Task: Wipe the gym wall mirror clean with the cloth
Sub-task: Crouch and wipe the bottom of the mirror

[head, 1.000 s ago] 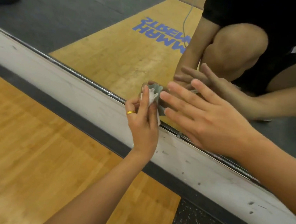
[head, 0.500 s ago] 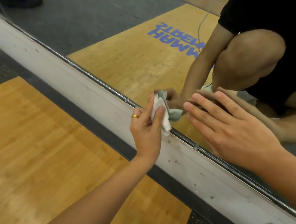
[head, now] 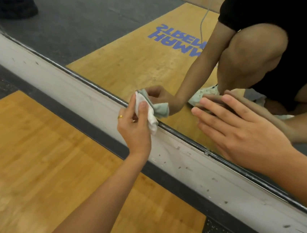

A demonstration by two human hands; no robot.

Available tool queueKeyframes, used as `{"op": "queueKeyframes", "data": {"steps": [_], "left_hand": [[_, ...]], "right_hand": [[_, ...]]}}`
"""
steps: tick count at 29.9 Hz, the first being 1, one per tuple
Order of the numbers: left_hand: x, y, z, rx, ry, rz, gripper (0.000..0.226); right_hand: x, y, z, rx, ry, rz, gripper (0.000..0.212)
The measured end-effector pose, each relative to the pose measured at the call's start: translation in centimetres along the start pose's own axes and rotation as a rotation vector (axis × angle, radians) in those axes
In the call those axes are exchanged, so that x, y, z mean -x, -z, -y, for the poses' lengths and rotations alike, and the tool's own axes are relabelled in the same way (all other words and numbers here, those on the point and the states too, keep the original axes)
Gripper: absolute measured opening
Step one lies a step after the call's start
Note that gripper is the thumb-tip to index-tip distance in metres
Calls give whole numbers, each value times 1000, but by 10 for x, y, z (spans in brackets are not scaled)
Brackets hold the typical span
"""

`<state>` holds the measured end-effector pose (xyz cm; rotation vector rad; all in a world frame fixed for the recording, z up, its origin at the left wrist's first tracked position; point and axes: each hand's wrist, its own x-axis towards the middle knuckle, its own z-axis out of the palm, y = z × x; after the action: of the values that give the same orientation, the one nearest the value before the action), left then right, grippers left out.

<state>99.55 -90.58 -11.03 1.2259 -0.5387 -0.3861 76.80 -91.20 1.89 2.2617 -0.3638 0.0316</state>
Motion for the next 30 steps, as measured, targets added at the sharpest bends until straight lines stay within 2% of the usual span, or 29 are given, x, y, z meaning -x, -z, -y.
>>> {"op": "queueKeyframes", "data": {"steps": [5,8,10,14,16,22,24,26,30], "left_hand": [[-60,13,-1,33,154,-215,31],[-39,6,-21,39,27,-54,27],[-13,-3,-25,26,-68,21,32],[-20,-3,-23,44,-35,15,33],[-40,6,-17,11,15,-68,33],[-134,41,6,-201,60,-168,33],[-152,50,9,-269,49,-159,34],[-150,53,12,-285,10,-103,34],[-123,49,17,-220,-49,-17,33]], "right_hand": [[-1,2,1,-30,-3,12,49],[-2,4,2,-47,-17,18,46],[-3,7,2,-81,-23,17,44],[-15,11,17,-155,-1,-6,47],[-32,11,28,-166,58,-27,48],[-119,-1,24,-190,39,-98,40],[-141,-8,21,-179,33,-87,37],[-157,-14,23,-168,2,-79,48],[-167,-26,37,-134,22,-68,51]]}}
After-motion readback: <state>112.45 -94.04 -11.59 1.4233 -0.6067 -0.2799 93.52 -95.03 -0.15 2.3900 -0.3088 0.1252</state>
